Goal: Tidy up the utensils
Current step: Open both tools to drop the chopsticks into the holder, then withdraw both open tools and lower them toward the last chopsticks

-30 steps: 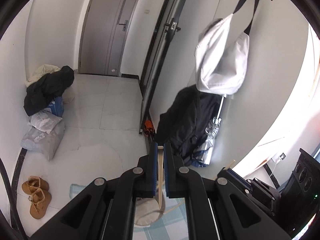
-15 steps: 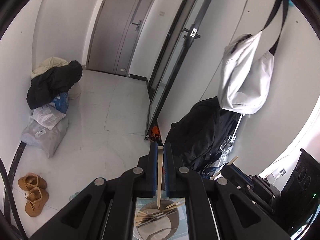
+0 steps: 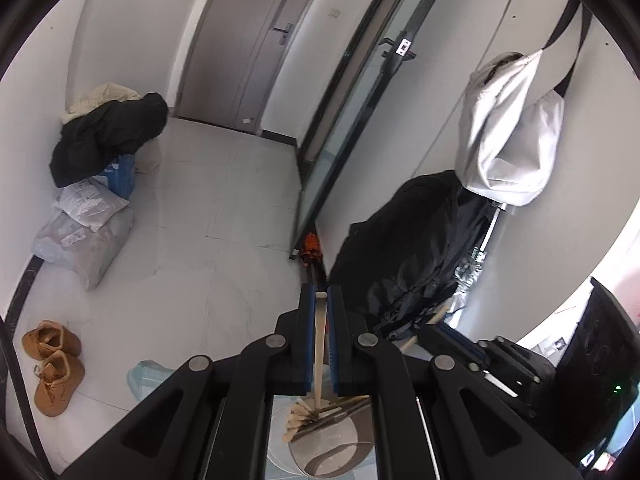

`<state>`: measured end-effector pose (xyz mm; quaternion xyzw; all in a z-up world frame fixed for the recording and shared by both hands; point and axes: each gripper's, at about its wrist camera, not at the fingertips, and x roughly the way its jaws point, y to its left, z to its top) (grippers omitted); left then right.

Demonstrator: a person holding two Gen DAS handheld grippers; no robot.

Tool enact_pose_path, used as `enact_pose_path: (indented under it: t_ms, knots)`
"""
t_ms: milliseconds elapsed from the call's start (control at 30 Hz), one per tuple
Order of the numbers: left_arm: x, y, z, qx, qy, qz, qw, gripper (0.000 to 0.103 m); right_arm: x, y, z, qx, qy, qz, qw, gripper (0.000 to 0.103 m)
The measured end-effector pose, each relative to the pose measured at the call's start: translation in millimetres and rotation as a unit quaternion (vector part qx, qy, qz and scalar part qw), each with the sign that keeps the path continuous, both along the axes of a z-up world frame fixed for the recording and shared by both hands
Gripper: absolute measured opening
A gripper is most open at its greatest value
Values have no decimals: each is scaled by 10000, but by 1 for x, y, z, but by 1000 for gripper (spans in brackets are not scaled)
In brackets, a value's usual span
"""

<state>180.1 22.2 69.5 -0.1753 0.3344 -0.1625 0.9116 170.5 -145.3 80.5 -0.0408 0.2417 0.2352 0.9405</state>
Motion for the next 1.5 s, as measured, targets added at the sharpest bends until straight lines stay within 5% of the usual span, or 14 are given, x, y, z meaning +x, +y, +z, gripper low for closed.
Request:
enact_pose_path:
  t_ms: [333, 500, 700, 967, 1300, 1500]
  knots:
    - [-9, -3, -25, -34, 345, -348, 9988, 7, 3, 10, -33, -239, 328, 77, 9991, 5]
    - [-14, 1, -35, 78, 623, -175, 9979, 46, 5, -1, -48, 14, 713, -144, 9974, 12]
    - [-34, 17, -24, 123, 484, 178, 9986, 60, -20, -24, -44, 460, 707, -461, 9954, 27]
    - [-63, 12, -11, 505, 266, 436, 9974, 71, -54, -34, -26, 734, 486, -633, 9941, 38]
    - [-101, 14, -5, 684, 112, 520, 9962, 71, -100, -32, -15, 808, 212, -693, 9941, 55]
    - [-124, 16, -8, 739, 20, 543, 9958, 71, -126, -28, -19, 802, 162, -654, 9945, 56]
